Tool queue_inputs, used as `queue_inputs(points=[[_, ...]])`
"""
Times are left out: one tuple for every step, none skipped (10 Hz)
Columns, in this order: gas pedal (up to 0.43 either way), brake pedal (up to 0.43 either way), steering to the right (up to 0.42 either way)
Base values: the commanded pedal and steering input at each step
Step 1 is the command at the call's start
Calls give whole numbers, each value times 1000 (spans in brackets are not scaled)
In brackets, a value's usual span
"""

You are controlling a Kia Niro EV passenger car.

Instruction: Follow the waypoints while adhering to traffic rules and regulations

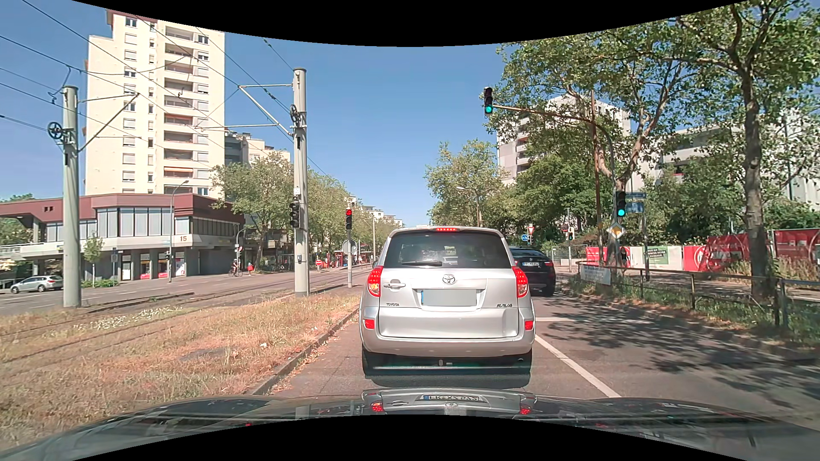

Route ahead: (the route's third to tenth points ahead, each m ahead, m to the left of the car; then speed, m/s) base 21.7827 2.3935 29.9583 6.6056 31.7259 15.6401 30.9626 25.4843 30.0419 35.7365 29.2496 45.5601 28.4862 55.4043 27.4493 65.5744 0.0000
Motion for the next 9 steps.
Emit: queue_inputs(points=[[0,213,-4],[0,213,-4],[0,213,-4],[0,213,-4],[0,220,-4],[0,220,-4],[0,213,-4],[0,213,-4],[0,213,-4]])
